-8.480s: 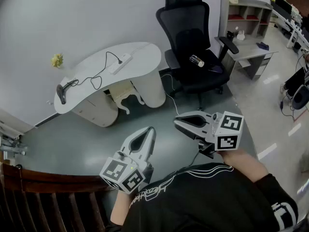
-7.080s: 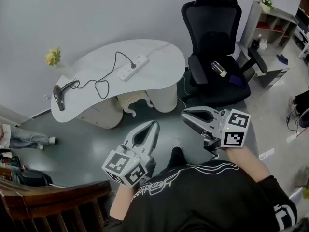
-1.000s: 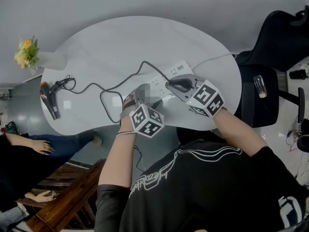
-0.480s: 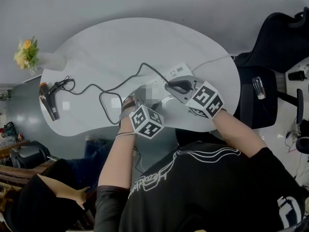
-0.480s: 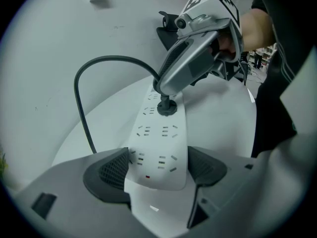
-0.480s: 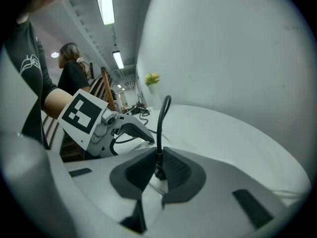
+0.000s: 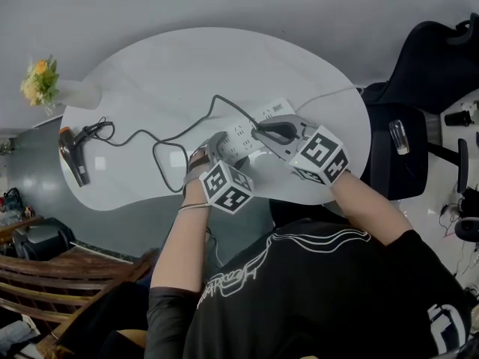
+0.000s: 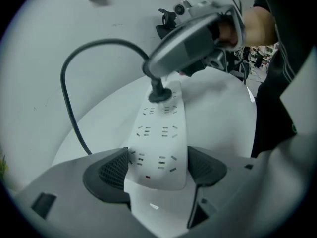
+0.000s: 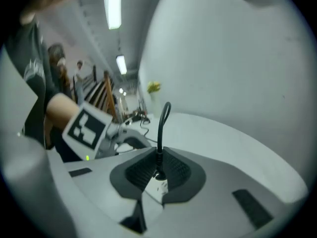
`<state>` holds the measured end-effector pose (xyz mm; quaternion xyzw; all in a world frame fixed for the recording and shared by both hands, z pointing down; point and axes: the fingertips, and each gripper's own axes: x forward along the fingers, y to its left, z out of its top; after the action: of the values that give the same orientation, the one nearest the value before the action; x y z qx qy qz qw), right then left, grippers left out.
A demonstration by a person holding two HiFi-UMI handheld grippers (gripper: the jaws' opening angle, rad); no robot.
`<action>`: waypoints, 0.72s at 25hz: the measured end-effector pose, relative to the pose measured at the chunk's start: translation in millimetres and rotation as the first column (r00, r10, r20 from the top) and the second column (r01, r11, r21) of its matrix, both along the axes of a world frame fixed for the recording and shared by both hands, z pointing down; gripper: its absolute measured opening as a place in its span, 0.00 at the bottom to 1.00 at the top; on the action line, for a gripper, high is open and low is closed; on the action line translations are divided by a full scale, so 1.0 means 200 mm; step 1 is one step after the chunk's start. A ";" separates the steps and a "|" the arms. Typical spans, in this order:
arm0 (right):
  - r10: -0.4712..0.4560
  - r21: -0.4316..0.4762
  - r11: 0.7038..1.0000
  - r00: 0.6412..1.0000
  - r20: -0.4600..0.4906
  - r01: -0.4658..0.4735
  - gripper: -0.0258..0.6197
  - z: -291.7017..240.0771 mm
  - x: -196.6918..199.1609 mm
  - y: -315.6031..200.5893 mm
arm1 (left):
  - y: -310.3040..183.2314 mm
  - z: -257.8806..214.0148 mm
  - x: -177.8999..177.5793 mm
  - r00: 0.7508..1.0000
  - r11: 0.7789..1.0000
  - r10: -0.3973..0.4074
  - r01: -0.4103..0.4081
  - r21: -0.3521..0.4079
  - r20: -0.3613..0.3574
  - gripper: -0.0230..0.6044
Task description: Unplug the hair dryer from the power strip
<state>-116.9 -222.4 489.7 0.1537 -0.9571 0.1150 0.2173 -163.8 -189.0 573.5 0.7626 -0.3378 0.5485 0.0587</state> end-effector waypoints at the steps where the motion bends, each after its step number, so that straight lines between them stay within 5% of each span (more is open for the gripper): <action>1: 0.029 -0.011 1.000 0.999 0.037 -0.028 0.08 -0.06 0.02 -0.05 | 0.00 0.00 0.00 1.000 1.000 0.003 -0.003 0.001 -0.001 0.61; 4: 0.029 0.010 1.000 1.000 0.002 -0.029 0.08 -0.13 0.06 -0.14 | 0.00 0.00 -0.01 1.000 1.000 0.004 -0.004 0.000 -0.003 0.61; 8: 0.022 -0.079 0.997 1.000 0.017 -0.021 0.08 -0.12 0.10 -0.12 | -0.01 0.00 0.00 1.000 1.000 0.015 -0.015 0.007 -0.021 0.62; 13: 0.061 -0.179 0.983 0.992 0.110 -0.041 0.08 -0.16 0.11 -0.06 | 0.00 -0.04 0.00 0.989 0.998 -0.030 0.037 0.049 -0.142 0.62; 16: 0.074 -0.205 0.978 0.985 0.156 -0.041 0.08 -0.22 0.13 -0.03 | -0.01 -0.18 -0.01 0.944 0.986 -0.129 0.155 0.063 -0.303 0.62; 18: 0.086 -0.211 0.977 0.978 0.189 -0.045 0.08 -0.28 0.15 -0.01 | 0.00 -0.30 -0.01 0.887 0.971 -0.190 0.233 0.053 -0.420 0.61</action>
<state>-86.9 -223.6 434.1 0.1498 -0.9513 0.2348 0.1322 -166.5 -188.0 513.5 0.8214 -0.4267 0.3478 0.1489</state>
